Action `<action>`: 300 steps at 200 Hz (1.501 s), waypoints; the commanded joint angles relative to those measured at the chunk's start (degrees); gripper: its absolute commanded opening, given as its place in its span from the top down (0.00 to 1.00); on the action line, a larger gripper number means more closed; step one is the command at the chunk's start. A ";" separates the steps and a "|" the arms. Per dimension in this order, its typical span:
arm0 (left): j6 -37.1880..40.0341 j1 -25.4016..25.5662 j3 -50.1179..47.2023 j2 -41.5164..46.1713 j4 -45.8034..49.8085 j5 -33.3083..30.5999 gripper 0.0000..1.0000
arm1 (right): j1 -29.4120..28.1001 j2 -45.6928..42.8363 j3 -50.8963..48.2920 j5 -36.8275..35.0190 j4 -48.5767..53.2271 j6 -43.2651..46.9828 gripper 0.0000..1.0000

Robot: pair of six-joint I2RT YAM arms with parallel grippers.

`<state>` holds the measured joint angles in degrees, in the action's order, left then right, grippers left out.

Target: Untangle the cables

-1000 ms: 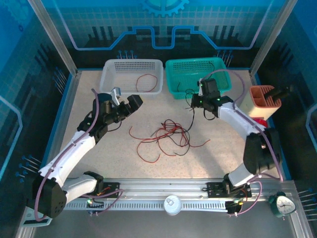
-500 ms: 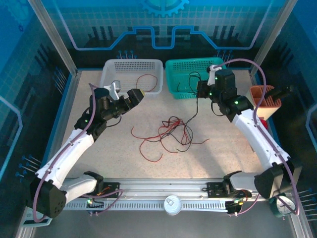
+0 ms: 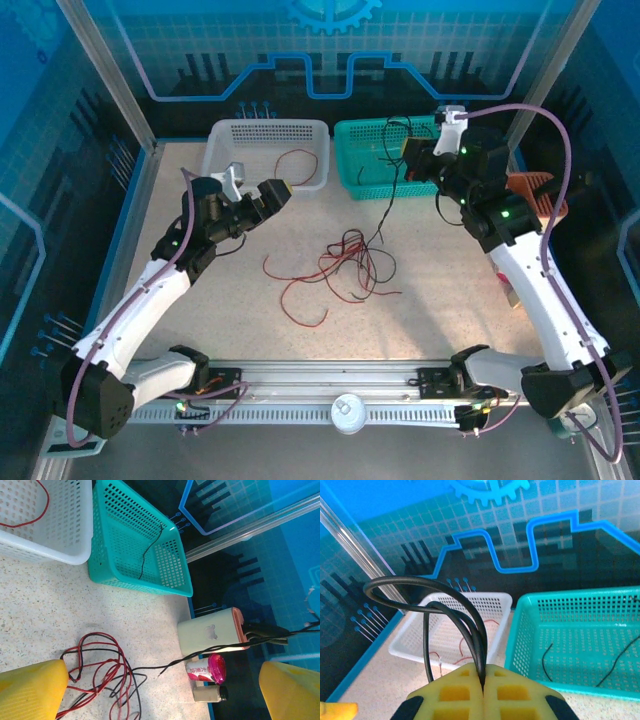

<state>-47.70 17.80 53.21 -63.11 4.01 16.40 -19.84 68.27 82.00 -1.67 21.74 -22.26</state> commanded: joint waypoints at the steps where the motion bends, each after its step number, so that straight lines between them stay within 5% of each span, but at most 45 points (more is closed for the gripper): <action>1: 0.69 0.54 1.72 -0.87 -0.71 1.61 0.01 | -0.81 -2.63 0.74 -0.68 -4.04 -0.50 1.00; 68: -2.82 0.74 1.30 -1.09 -2.44 2.02 0.01 | -0.99 -4.01 0.00 0.30 -8.44 -1.51 1.00; 161: -32.87 8.12 -4.27 -0.84 -22.79 -0.07 0.02 | -4.21 1.82 6.54 0.77 -15.22 -10.26 1.00; 176: -28.22 8.72 -2.99 -0.10 -21.36 0.19 0.03 | -4.27 3.33 7.74 1.14 -15.80 -11.49 1.00; 218: 4.59 9.00 1.24 0.26 -6.36 4.76 0.04 | -4.32 8.45 13.64 3.73 -13.07 -12.90 1.00; 258: 12.46 10.23 -5.04 0.70 -8.22 9.35 0.07 | -4.59 11.75 18.11 6.63 -7.84 -12.17 1.00; 300: 21.16 13.94 -3.87 -1.09 -3.89 4.72 0.08 | -5.58 11.71 16.92 6.61 -7.54 -12.01 1.00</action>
<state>-35.03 29.85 48.69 -63.22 -1.93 22.44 -24.12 80.05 98.06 3.92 13.96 -34.11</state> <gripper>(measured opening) 0.918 0.064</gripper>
